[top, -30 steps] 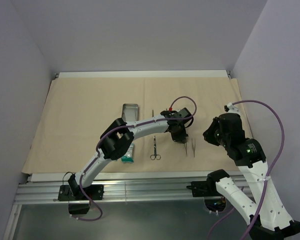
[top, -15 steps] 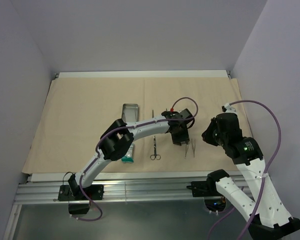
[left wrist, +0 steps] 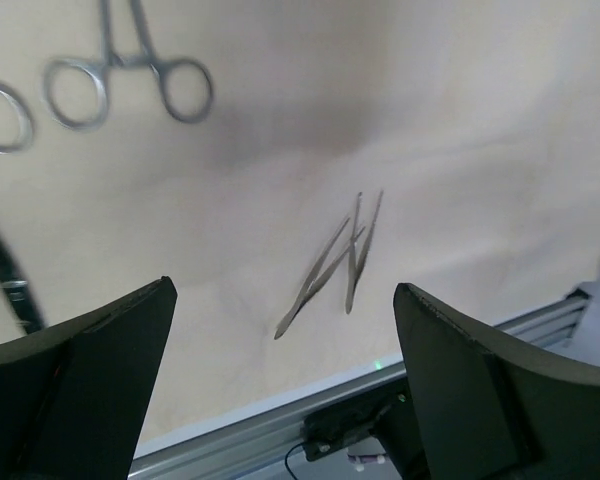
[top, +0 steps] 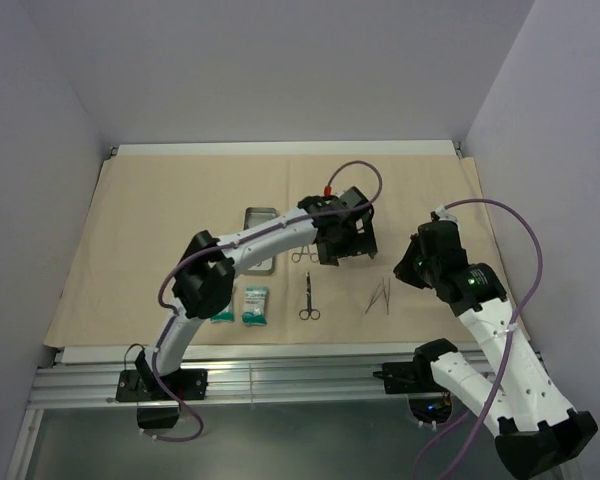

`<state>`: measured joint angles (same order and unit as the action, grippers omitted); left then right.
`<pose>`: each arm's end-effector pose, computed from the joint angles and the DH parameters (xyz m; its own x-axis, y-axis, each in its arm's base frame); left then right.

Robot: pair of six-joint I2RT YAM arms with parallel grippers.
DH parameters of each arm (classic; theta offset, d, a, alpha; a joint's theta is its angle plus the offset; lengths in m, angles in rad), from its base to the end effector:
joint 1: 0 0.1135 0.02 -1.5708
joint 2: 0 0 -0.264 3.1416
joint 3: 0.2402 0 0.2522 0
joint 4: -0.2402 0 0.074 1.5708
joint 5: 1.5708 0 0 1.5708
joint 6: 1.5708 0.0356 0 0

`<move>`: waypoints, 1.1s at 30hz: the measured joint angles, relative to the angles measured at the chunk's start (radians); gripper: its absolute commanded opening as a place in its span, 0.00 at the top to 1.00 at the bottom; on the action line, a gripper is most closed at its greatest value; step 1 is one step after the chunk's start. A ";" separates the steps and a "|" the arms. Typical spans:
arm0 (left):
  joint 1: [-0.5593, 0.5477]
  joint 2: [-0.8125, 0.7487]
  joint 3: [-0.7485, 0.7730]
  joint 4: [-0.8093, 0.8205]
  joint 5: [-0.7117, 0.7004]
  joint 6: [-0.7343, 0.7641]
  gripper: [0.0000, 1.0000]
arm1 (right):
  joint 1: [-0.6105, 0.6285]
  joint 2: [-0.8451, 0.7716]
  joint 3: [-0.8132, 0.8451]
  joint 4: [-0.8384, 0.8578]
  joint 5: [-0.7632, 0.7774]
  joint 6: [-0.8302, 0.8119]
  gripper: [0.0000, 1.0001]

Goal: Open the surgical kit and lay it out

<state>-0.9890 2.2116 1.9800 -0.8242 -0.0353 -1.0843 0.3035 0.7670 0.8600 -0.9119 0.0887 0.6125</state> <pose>0.2670 -0.4037 0.2319 -0.9532 -0.1583 -0.2574 -0.0368 0.9063 -0.4210 0.1374 0.0397 0.2992 -0.7082 0.3783 -0.5961 0.2044 0.9180 0.3397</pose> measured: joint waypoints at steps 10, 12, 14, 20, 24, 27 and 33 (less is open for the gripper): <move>0.357 -0.272 -0.138 0.073 0.062 0.175 0.01 | 0.000 0.227 -0.111 0.124 -0.035 0.062 0.85; 0.456 -0.293 -0.187 0.086 0.059 0.218 0.04 | 0.000 0.298 -0.127 0.148 -0.049 0.076 0.85; 0.571 -0.333 -0.299 0.112 0.063 0.256 0.07 | 0.001 0.346 -0.132 0.164 -0.054 0.088 0.85; 0.915 -0.419 -0.637 0.158 0.093 0.317 0.12 | 0.002 0.475 -0.135 0.224 -0.051 0.140 0.86; 1.043 -0.423 -0.730 0.170 0.103 0.346 0.12 | 0.002 0.536 -0.148 0.251 -0.045 0.167 0.85; 1.069 -0.423 -0.743 0.175 0.099 0.368 0.11 | 0.002 0.568 -0.150 0.256 -0.032 0.183 0.84; 1.073 -0.420 -0.756 0.199 0.094 0.390 0.10 | 0.002 0.578 -0.156 0.265 -0.012 0.202 0.82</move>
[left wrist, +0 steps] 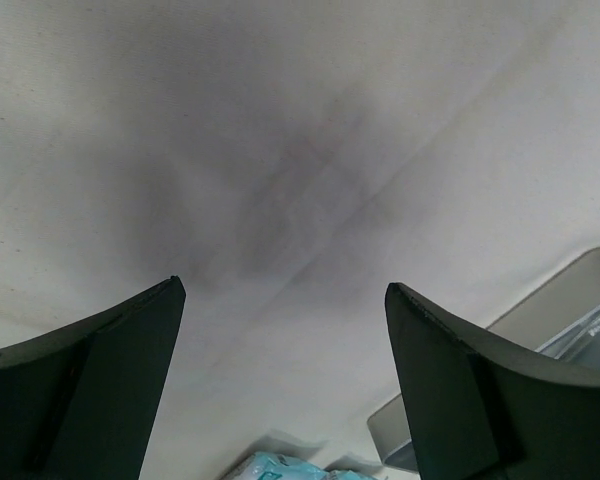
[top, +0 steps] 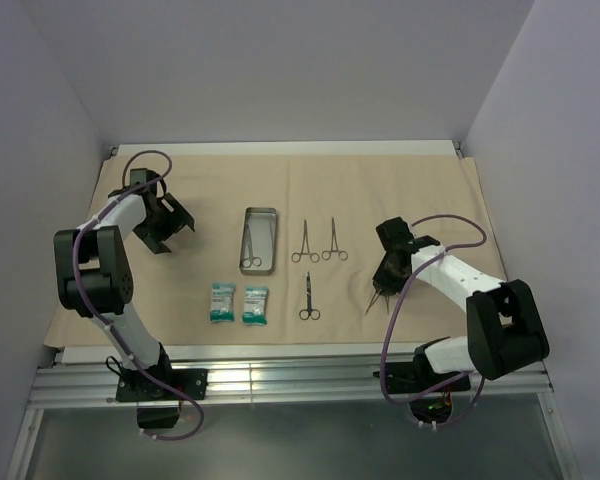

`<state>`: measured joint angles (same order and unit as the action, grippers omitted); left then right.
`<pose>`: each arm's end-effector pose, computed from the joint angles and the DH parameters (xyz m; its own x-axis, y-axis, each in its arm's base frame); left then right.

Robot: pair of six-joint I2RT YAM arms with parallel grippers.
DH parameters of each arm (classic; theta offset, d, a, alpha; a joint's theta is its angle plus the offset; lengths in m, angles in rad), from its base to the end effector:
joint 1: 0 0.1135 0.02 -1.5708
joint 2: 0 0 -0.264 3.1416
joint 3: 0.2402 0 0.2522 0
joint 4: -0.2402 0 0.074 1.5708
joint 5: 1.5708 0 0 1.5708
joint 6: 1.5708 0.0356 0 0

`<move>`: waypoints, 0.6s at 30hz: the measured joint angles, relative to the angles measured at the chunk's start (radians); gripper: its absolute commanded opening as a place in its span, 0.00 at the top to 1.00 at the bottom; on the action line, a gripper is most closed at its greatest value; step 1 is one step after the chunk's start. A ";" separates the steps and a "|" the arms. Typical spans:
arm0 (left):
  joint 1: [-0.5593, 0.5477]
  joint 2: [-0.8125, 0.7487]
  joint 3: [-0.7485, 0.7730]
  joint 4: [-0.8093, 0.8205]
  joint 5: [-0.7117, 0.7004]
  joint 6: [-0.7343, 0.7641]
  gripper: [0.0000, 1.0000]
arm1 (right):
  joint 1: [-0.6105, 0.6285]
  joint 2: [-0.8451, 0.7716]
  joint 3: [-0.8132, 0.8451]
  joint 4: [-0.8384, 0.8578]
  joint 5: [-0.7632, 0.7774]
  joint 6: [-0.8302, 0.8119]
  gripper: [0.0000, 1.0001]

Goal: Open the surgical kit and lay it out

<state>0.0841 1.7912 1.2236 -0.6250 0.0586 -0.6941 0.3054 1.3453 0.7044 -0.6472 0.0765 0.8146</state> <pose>0.3559 0.0279 0.1882 -0.6719 -0.6975 -0.2490 -0.6403 0.7161 -0.2780 0.2142 0.0647 0.1673 -0.8317 0.4983 -0.2448 0.4745 0.8669 0.1526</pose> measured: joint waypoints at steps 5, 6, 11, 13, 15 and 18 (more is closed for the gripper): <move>0.014 0.022 -0.029 0.015 -0.027 0.006 0.11 | 0.000 0.007 -0.004 0.000 0.010 0.000 0.82; 0.015 0.027 -0.035 0.018 -0.030 0.007 0.11 | 0.000 0.008 -0.005 0.001 0.009 0.000 0.82; 0.019 0.031 -0.043 0.027 -0.034 0.014 0.11 | 0.000 0.008 -0.005 0.001 0.012 -0.002 0.81; 0.019 0.031 -0.047 0.030 -0.039 0.017 0.11 | 0.000 0.008 -0.005 0.001 0.013 -0.004 0.81; 0.019 0.031 -0.048 0.032 -0.041 0.018 0.11 | 0.000 0.008 -0.005 0.001 0.013 -0.005 0.80; 0.019 0.029 -0.051 0.034 -0.042 0.018 0.11 | 0.000 0.007 -0.005 0.001 0.014 -0.010 0.80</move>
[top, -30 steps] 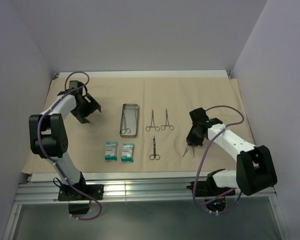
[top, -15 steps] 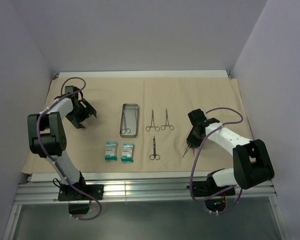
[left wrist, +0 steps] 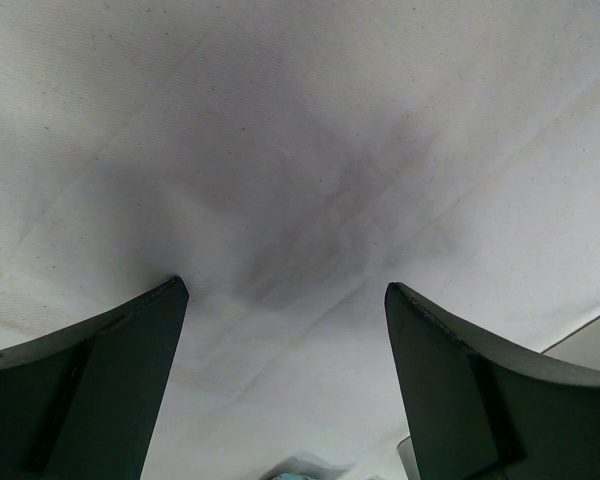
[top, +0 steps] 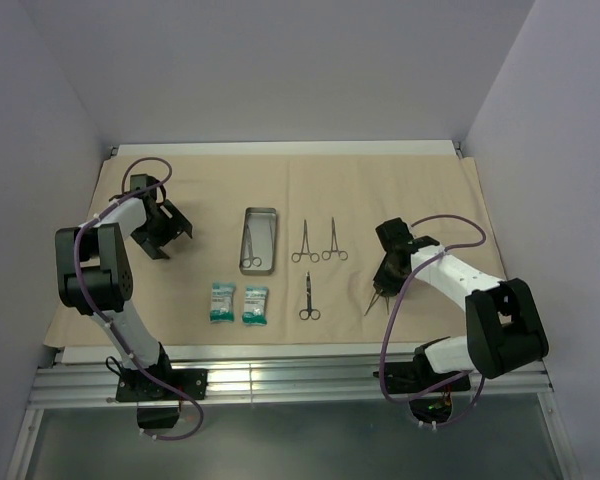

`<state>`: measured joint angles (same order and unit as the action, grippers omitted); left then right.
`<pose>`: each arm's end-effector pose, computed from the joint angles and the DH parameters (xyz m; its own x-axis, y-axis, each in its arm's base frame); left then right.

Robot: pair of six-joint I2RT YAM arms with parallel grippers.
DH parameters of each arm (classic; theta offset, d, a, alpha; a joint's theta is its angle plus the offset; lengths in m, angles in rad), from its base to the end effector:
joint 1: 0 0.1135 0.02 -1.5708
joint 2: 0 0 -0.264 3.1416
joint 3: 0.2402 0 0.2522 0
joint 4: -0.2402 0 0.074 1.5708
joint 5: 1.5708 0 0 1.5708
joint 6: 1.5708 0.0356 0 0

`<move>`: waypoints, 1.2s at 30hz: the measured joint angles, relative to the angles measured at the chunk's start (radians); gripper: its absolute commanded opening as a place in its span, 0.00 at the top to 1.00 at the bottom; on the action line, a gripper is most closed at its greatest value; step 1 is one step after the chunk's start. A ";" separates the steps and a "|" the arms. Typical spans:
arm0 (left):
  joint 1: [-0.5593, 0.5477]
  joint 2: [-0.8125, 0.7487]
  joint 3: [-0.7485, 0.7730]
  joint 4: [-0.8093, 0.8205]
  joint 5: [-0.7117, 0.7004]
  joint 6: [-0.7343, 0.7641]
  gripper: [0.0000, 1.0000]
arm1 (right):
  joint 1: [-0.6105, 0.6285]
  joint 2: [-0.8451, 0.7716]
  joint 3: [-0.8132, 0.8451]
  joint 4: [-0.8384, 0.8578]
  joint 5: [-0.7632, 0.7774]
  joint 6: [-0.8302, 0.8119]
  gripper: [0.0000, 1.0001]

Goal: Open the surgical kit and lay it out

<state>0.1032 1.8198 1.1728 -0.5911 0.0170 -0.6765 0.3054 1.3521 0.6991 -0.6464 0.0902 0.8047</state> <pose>0.3507 0.0357 0.1660 -0.6721 -0.6989 -0.2446 -0.6646 0.7150 -0.2170 0.2137 0.0640 0.1646 -0.8362 0.4889 -0.2484 0.4705 0.8723 0.1330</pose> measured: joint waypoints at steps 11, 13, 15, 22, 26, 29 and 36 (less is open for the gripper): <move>0.000 -0.002 0.000 -0.001 -0.002 0.000 0.11 | 0.000 -0.015 0.000 -0.004 0.002 -0.013 0.79; 0.000 -0.002 0.001 -0.001 -0.002 0.000 0.11 | 0.000 -0.014 0.000 -0.001 -0.003 -0.013 0.79; 0.000 -0.002 0.001 -0.001 -0.003 0.000 0.11 | 0.000 -0.012 -0.002 0.005 -0.005 -0.012 0.79; 0.000 -0.003 0.001 -0.002 -0.008 0.001 0.11 | 0.000 0.014 -0.016 0.016 -0.009 -0.010 0.80; 0.000 -0.003 0.001 -0.003 -0.011 0.003 0.11 | 0.000 0.022 -0.019 0.018 -0.009 -0.009 0.83; 0.000 -0.003 0.002 -0.004 -0.016 0.003 0.11 | 0.000 0.023 -0.018 0.018 -0.009 -0.011 0.88; 0.000 -0.003 0.003 -0.005 -0.016 0.004 0.11 | 0.000 0.021 -0.015 0.010 -0.002 -0.042 0.96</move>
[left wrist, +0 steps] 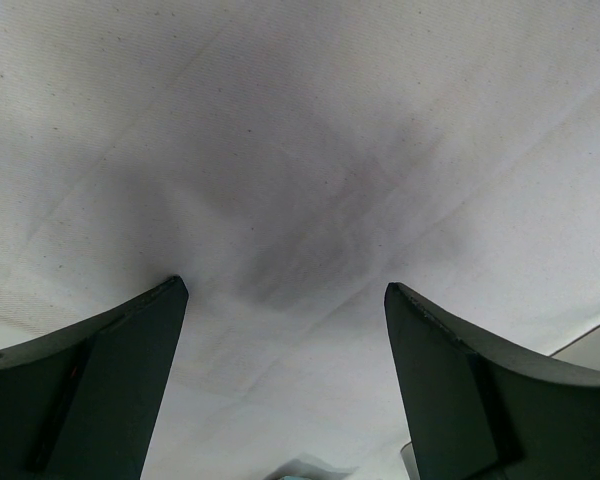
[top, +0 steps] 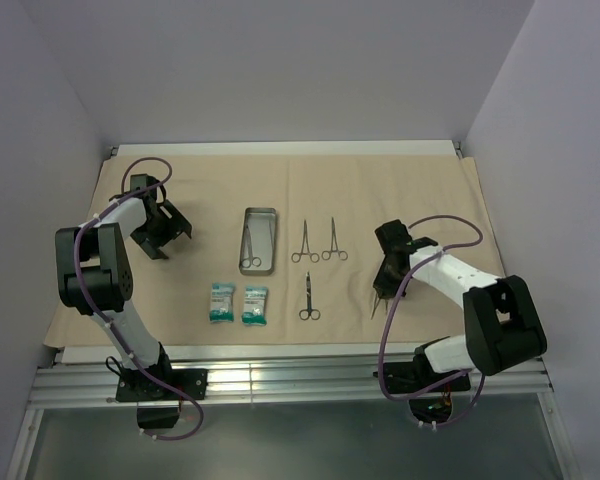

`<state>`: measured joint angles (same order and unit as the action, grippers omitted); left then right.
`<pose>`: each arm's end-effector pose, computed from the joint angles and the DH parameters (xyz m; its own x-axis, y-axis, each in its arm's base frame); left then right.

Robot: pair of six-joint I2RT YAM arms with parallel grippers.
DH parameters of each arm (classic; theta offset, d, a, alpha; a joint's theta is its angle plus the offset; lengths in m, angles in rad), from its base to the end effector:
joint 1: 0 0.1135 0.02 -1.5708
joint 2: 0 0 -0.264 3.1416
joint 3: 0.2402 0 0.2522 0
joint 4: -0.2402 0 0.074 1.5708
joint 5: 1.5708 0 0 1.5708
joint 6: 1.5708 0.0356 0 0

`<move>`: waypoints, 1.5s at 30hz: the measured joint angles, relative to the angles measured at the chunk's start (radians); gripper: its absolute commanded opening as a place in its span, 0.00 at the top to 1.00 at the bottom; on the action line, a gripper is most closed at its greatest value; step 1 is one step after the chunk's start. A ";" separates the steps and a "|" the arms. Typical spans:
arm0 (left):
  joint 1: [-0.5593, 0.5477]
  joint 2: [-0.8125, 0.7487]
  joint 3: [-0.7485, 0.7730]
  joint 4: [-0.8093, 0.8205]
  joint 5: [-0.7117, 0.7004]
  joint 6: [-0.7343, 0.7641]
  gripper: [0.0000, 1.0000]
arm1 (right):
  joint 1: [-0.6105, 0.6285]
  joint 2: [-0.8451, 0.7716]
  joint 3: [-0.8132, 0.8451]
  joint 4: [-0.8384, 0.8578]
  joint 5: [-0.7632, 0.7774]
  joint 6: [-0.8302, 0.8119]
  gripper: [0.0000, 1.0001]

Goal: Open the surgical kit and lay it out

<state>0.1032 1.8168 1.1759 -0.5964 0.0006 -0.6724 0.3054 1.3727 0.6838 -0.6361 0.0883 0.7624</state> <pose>0.3505 0.0363 0.1676 -0.6713 -0.6957 -0.2557 -0.6658 0.7176 -0.2043 0.2126 0.0637 0.1568 -0.8617 0.4497 -0.2351 0.4371 0.8931 0.1062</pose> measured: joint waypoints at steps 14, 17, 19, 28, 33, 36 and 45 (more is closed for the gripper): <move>0.000 0.000 0.000 0.000 0.000 0.000 0.12 | 0.033 -0.032 0.029 -0.006 0.005 -0.154 0.99; 0.000 0.000 0.000 0.000 0.000 0.000 0.12 | 0.035 -0.013 0.030 -0.004 0.005 -0.180 0.99; 0.000 0.000 0.000 0.000 -0.001 0.000 0.12 | 0.037 -0.005 0.030 0.000 0.003 -0.192 0.99; 0.000 0.000 0.000 0.000 -0.005 0.002 0.12 | 0.061 0.029 0.038 0.003 0.005 -0.227 0.98; 0.000 0.000 0.000 0.000 -0.006 0.002 0.11 | 0.076 0.043 0.052 0.004 0.011 -0.236 0.95; 0.000 0.000 0.000 0.000 -0.006 0.002 0.11 | 0.083 0.044 0.057 0.005 0.019 -0.237 0.92; 0.000 0.000 -0.003 0.002 -0.007 0.003 0.11 | 0.090 0.045 0.064 0.002 0.035 -0.237 0.75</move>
<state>0.1032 1.8168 1.1732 -0.5945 -0.0063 -0.6697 0.3954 1.4181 0.7479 -0.6342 0.1230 0.5259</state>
